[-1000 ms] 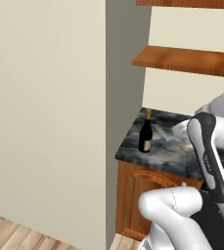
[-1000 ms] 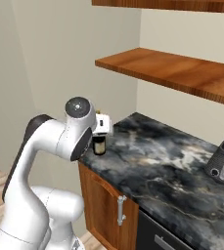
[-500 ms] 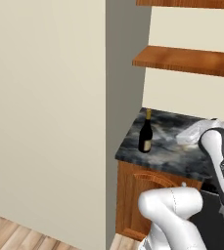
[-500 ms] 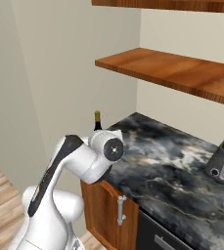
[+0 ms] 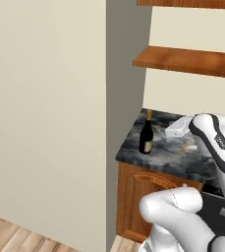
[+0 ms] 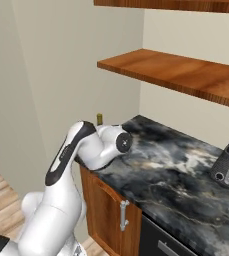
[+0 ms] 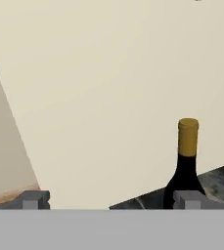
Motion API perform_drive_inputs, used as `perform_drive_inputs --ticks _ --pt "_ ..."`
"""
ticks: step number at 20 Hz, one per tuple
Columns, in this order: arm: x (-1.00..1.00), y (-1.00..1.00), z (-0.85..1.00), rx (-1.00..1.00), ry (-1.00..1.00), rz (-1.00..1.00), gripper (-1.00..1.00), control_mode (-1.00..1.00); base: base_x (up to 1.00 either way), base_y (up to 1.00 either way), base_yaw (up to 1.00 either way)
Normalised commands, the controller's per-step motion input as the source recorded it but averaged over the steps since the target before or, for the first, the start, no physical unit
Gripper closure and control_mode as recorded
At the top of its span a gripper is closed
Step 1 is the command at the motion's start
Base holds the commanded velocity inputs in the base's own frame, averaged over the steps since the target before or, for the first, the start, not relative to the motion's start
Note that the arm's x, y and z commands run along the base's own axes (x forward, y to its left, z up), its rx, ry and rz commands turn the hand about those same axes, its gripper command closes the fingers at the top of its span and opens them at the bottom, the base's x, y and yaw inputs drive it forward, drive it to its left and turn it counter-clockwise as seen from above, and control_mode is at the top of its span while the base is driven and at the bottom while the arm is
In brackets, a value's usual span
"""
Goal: Place the drinks on the dining counter in a tight cluster.
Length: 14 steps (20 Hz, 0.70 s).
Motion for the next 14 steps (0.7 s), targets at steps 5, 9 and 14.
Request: perform_drive_inputs --ticks 5,9,14 --pt "0.26 -0.03 0.0 0.01 0.05 0.11 -1.0 -1.0 0.0 0.0 0.0" --pt "0.14 0.02 -0.04 0.0 -0.01 0.03 -1.0 -1.0 0.0 0.0 0.0" --pt "0.09 0.09 -0.35 0.01 -0.11 0.05 -1.0 -1.0 0.0 0.0 0.0"
